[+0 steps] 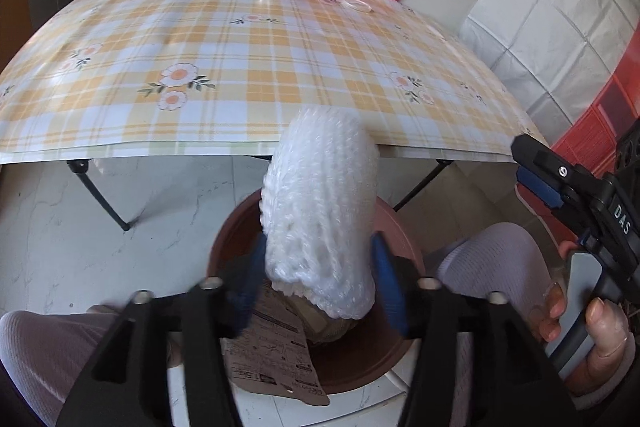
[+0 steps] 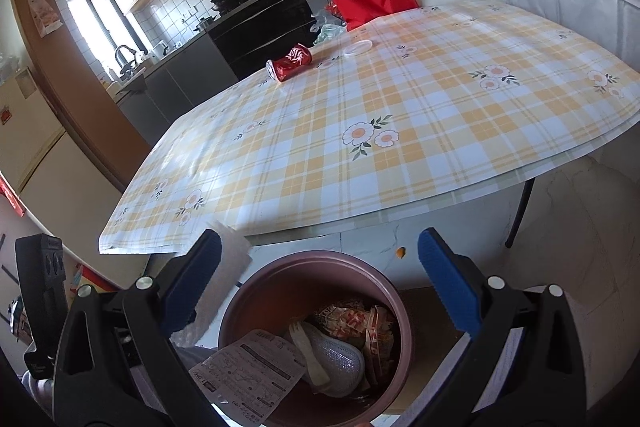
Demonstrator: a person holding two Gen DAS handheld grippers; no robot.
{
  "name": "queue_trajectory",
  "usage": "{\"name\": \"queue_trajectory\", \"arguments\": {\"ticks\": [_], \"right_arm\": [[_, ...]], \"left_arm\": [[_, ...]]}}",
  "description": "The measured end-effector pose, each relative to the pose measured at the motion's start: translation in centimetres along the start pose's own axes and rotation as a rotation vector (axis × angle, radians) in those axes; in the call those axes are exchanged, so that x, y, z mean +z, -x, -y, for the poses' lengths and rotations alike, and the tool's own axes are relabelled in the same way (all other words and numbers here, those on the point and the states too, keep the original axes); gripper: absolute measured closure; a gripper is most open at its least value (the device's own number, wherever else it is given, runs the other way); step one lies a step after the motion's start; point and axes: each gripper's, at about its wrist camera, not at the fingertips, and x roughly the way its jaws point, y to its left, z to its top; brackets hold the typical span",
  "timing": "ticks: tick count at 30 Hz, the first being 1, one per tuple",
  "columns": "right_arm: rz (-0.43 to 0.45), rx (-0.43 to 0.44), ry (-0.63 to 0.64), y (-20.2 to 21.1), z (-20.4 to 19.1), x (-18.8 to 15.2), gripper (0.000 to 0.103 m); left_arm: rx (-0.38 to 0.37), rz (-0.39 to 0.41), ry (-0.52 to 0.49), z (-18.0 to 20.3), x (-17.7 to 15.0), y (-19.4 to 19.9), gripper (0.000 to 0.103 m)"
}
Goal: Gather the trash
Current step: 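Lower the foam sleeve into the bin and open the left gripper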
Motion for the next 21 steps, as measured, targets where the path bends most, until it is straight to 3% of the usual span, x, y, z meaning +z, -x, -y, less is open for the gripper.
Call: {"name": "queue_trajectory", "arguments": {"ticks": [1,7,12,21], "right_arm": [[-0.003,-0.002,-0.004,-0.1,0.1,0.0,0.006],[-0.032,-0.002,-0.002,-0.9,0.1,-0.3,0.006],[-0.045,-0.004,0.027,-1.3,-0.6,-0.6,0.006],[-0.07,-0.021,0.05,-2.0,-1.0,-1.0,0.006]], "left_arm": [[0.004,0.006,-0.003,0.1,0.0,0.1,0.027],[0.057,0.049,0.075,-1.5,-0.1,0.8,0.007],[0.078,0.022,0.115,-2.4,-0.5,0.3,0.007],[0.078,0.044,0.165,-3.4,-0.8,0.4,0.006]]}}
